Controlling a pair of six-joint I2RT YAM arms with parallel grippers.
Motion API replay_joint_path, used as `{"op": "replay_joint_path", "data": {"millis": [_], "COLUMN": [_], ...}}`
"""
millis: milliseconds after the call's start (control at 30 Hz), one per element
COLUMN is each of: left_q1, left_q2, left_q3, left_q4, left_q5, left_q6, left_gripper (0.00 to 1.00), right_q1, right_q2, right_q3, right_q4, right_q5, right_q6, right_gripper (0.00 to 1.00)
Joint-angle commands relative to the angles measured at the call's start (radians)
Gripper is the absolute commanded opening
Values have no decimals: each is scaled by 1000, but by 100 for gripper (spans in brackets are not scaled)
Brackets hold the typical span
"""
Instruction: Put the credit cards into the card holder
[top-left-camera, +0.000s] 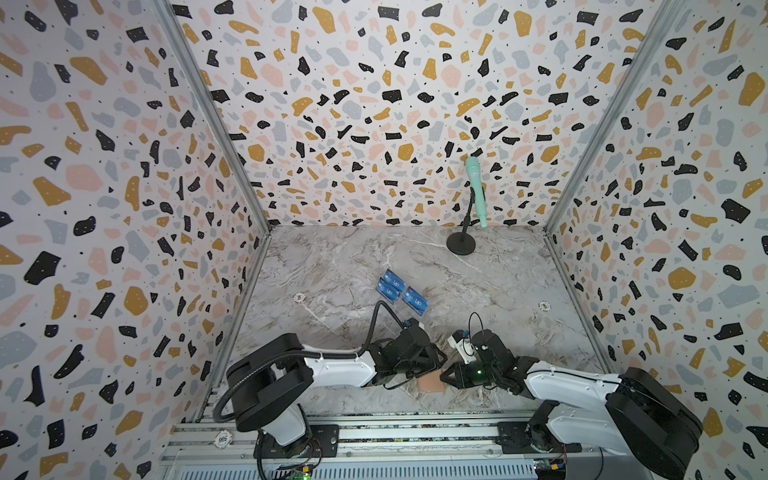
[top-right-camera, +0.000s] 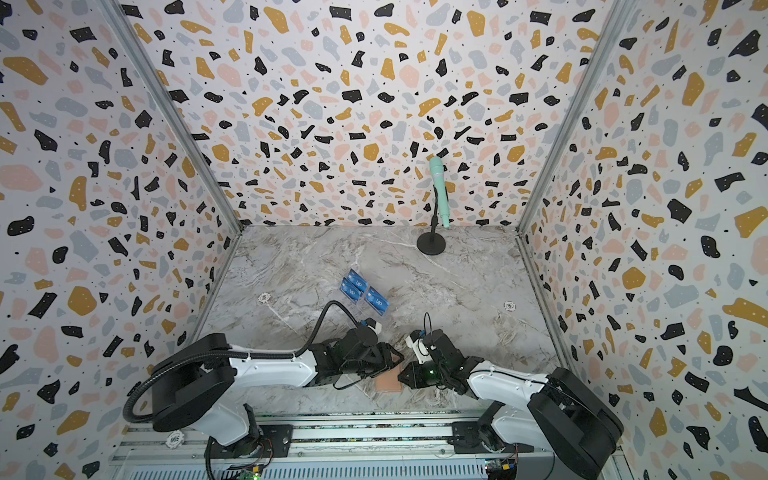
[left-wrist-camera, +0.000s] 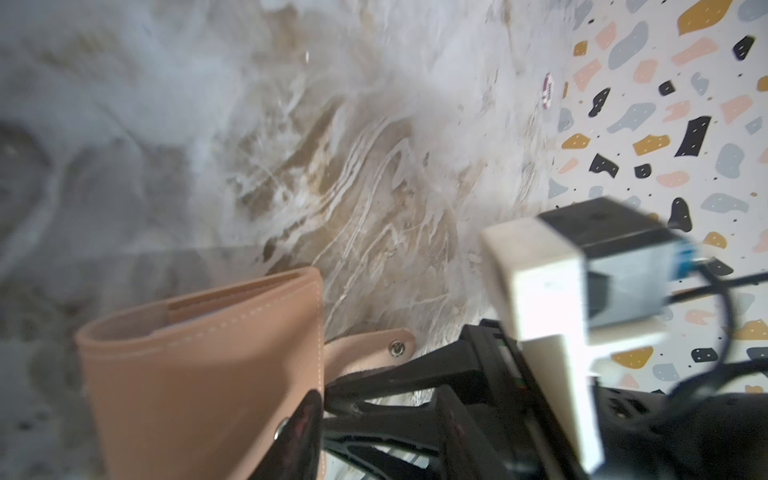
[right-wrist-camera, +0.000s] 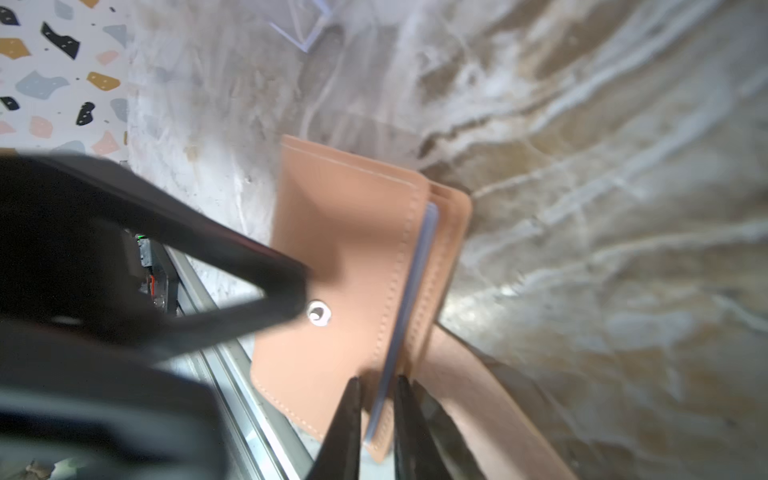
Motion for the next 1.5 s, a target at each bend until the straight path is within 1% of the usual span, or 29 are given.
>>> {"op": "replay_joint_path", "data": {"millis": [0, 67, 133, 267, 467, 633, 967, 1133, 1233, 1333, 1467], "left_q1": [32, 48, 54, 54, 37, 0, -45, -62, -64, -66, -68], "left_q2": [-58, -86, -121, -134, -94, -23, 36, 64, 70, 77, 98], "left_q3": [39, 45, 44, 40, 3, 30, 26, 39, 22, 13, 14], "left_q4": [-174, -235, -300, -404, -358, -337, -340, -356, -347, -346, -350], "left_q5": [-36, -37, -60, -84, -43, -26, -78, -120, -129, -133, -130], "left_q6": [113, 149, 181, 240, 265, 295, 273, 244, 221, 217, 229], "left_gripper": [47, 47, 46, 39, 40, 40, 36, 35, 33, 31, 31], "right_q1": [1, 2, 2, 2, 2, 2, 2, 2, 2, -2, -60], "right_q2": [-1, 3, 9, 9, 17, 23, 28, 6, -43, -106, -149], "right_q3": [7, 13, 18, 21, 29, 38, 53, 90, 135, 196, 267], "right_q4": [-77, -81, -83, -87, -92, -103, -119, -142, -222, -333, -472], "right_q5": [48, 51, 50, 51, 52, 52, 59, 33, 41, 73, 105], "right_q6": [-12, -14, -14, -11, -12, -13, -5, 5, 1, -18, -76], "right_gripper": [17, 17, 17, 17, 17, 17, 17, 18, 20, 24, 27]}}
